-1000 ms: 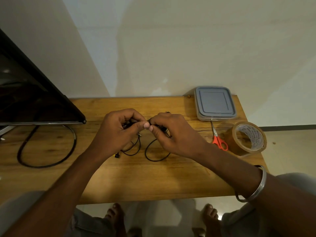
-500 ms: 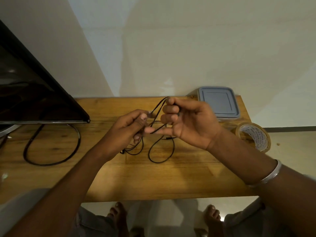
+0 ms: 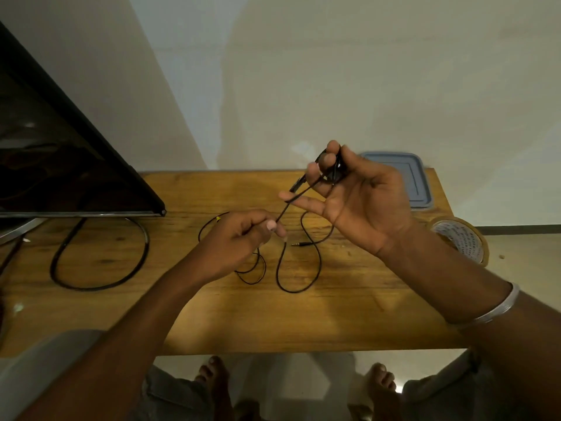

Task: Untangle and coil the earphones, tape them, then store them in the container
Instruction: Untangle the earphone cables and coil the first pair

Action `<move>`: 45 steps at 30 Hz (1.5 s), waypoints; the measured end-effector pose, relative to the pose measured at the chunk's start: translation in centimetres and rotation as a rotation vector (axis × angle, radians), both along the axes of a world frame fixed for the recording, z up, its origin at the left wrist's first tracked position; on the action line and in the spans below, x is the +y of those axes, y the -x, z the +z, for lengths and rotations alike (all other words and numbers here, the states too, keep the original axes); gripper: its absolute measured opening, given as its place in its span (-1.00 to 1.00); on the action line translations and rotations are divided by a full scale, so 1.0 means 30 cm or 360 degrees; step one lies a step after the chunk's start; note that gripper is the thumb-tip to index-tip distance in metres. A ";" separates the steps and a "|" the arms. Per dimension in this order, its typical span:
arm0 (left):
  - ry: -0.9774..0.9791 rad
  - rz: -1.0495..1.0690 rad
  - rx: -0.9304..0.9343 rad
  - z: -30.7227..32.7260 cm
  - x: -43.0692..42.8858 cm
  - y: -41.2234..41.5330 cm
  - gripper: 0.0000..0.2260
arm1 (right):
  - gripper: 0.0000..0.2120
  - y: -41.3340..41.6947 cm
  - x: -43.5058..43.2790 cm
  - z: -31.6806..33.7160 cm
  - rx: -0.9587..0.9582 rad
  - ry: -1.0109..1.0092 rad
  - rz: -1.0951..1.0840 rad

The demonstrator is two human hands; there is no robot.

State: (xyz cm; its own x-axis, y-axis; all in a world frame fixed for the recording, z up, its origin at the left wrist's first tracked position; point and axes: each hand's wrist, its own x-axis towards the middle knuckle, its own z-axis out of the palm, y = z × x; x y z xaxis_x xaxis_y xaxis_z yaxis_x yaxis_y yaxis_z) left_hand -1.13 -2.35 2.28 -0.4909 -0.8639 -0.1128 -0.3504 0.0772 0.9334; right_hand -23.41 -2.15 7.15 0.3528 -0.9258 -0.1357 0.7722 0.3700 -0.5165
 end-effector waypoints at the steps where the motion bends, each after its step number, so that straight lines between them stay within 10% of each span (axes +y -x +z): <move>1: -0.0003 -0.0019 -0.0003 0.001 0.000 0.000 -0.78 | -0.75 -0.001 0.000 -0.001 0.0058 0.0006 -0.0062; 5: 0.0033 -0.0093 -0.0006 0.010 -0.005 -0.005 -0.81 | -0.76 0.003 -0.004 -0.025 0.0481 0.0237 -0.0177; 11: 0.0201 0.0026 0.0092 0.028 -0.013 -0.004 -0.78 | -0.85 -0.057 0.041 -0.080 0.2253 0.1430 -0.0252; 19: 0.0289 0.0141 0.0095 0.040 -0.014 -0.014 -0.79 | -0.84 -0.082 0.046 -0.129 0.2609 0.1625 -0.0108; 23: 0.0335 0.0260 0.0167 0.047 -0.028 -0.034 -0.80 | -0.81 -0.082 0.051 -0.121 0.2316 0.1298 0.0048; 31: 0.0360 0.0321 0.0098 0.015 -0.036 -0.026 -0.80 | -0.79 -0.063 0.037 -0.010 -0.0043 0.0022 0.0314; 45: 0.0059 -0.0076 0.0026 0.020 0.003 -0.004 -0.81 | -0.80 -0.018 -0.002 0.009 0.0157 -0.0059 -0.0353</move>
State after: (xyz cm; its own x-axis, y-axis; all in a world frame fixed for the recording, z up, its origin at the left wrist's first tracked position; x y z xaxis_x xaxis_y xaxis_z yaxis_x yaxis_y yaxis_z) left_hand -1.02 -2.25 2.87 -0.5333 -0.8428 -0.0728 -0.3305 0.1284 0.9350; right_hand -22.88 -2.20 7.42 0.1250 -0.9728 -0.1950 0.7830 0.2175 -0.5827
